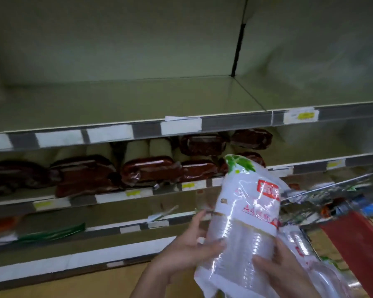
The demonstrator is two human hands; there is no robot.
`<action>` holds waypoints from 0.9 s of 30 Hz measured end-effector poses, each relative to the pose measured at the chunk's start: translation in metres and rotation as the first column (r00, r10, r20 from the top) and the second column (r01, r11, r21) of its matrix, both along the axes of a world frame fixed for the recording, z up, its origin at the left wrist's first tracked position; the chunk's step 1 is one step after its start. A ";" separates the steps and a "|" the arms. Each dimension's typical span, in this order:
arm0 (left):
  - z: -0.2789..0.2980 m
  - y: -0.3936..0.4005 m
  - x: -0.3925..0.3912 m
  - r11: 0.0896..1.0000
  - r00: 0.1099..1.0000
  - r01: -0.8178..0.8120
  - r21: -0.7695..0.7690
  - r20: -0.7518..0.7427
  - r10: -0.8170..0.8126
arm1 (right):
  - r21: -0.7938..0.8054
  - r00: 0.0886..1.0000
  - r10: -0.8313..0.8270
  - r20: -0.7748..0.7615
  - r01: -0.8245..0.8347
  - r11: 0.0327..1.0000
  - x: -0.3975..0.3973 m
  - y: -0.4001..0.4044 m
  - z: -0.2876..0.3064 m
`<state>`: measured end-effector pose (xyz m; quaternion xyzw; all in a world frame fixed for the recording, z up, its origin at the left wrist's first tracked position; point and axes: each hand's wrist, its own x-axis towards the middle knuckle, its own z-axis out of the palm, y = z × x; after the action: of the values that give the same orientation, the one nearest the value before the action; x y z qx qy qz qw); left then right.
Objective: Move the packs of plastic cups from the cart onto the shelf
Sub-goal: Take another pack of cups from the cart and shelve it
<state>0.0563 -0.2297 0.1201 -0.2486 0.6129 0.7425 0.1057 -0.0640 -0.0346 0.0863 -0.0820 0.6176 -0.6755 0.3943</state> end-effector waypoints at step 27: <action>0.173 -0.272 0.185 0.691 0.780 -0.605 -0.395 -0.470 0.414 | -0.182 0.795 0.376 -0.476 -0.507 0.842 0.144 -0.353 0.194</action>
<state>0.2409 -0.5015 0.2936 -0.2967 0.7048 0.5758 -0.2892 0.0798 -0.3877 0.2799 -0.4283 0.5407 -0.6149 0.3823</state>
